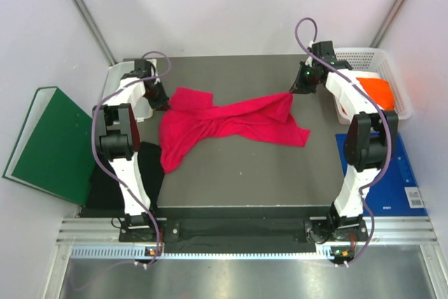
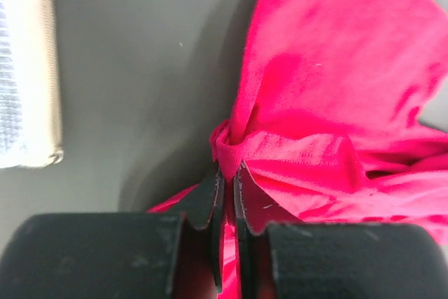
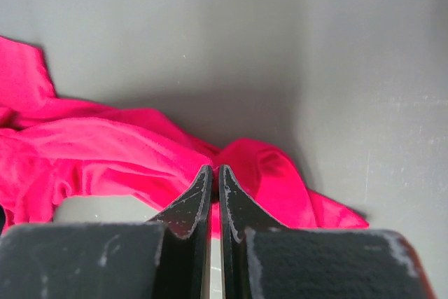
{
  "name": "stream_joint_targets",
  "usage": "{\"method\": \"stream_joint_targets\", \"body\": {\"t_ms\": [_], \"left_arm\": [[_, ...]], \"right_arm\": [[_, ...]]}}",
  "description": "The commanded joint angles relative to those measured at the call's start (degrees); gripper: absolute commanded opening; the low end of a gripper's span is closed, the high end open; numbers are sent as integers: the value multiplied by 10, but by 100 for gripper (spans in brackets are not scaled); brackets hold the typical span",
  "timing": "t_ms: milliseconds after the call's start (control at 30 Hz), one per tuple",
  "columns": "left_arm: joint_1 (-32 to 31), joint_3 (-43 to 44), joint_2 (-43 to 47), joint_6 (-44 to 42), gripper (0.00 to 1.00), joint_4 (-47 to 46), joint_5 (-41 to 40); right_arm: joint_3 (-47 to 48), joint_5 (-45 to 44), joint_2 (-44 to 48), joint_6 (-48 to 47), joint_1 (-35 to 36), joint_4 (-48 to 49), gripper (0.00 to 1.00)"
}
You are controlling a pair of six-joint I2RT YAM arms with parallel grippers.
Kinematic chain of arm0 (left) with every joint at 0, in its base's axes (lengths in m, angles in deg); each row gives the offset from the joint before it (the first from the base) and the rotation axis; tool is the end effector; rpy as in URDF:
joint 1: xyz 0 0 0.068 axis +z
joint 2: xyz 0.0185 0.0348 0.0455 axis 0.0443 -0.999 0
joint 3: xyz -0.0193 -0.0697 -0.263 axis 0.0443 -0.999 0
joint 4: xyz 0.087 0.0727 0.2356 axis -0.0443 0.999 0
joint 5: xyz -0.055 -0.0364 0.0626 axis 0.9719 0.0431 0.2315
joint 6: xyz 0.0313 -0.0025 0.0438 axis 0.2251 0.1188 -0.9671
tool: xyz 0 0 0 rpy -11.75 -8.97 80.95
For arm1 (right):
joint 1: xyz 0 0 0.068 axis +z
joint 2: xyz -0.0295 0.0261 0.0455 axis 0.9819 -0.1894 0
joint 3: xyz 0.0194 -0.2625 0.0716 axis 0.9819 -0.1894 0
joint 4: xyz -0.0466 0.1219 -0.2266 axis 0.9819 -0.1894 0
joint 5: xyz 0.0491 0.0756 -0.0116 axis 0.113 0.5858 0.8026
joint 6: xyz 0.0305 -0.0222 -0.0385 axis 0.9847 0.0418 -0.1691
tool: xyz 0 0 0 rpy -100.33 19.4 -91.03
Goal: Fold and stack the t-shirts
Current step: Flatten out the tshirt
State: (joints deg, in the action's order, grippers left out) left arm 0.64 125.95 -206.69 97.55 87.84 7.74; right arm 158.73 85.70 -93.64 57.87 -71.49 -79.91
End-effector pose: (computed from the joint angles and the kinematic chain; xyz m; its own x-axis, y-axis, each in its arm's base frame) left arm 0.4506 0.0164 0.1889 -0.8641 -0.3930 -0.3143 -0.2775 0.8931 -0.3539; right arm 0.4229 0.0641 0.2826 -0.8148 0.2775 -0.5091 0.0647 0.9161 0.3957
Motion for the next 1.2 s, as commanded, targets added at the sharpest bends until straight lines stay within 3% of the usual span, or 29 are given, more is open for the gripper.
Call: {"method": "stream_joint_targets", "body": {"t_ms": [0, 167, 200, 267, 300, 367, 467, 533, 600, 867, 1167], "left_arm": [[4, 31, 43, -8, 11, 8, -2], [4, 26, 44, -2, 2, 12, 11], [4, 23, 46, -2, 5, 11, 13], [3, 18, 51, -4, 21, 10, 14], [3, 14, 54, -5, 36, 12, 13], [4, 9, 57, -6, 39, 9, 14], [3, 3, 60, -5, 28, 8, 17], [3, -1, 60, -3, 9, 7, 18], [4, -1, 58, -2, 0, 7, 17], [3, 5, 88, 6, 0, 1, -2], [4, -81, 277, 57, 0, -126, -90]], "right_arm": [[-11, 6, 30, 8, -3, 16, 0], [-18, 7, 31, 8, -3, 18, 0], [-18, 7, 31, 8, -3, 18, 0], [-19, 8, 30, 8, -3, 21, 0], [-21, 8, 29, 9, -3, 22, 0], [-19, 10, 27, 9, -3, 23, 0], [-16, 13, 22, 10, -4, 24, 0], [-12, 14, 20, 9, -3, 24, 0], [-10, 15, 17, 9, -3, 22, 0], [-3, 16, 13, 7, -3, 18, 0], [26, 9, 46, -4, -3, 9, 0]]}}
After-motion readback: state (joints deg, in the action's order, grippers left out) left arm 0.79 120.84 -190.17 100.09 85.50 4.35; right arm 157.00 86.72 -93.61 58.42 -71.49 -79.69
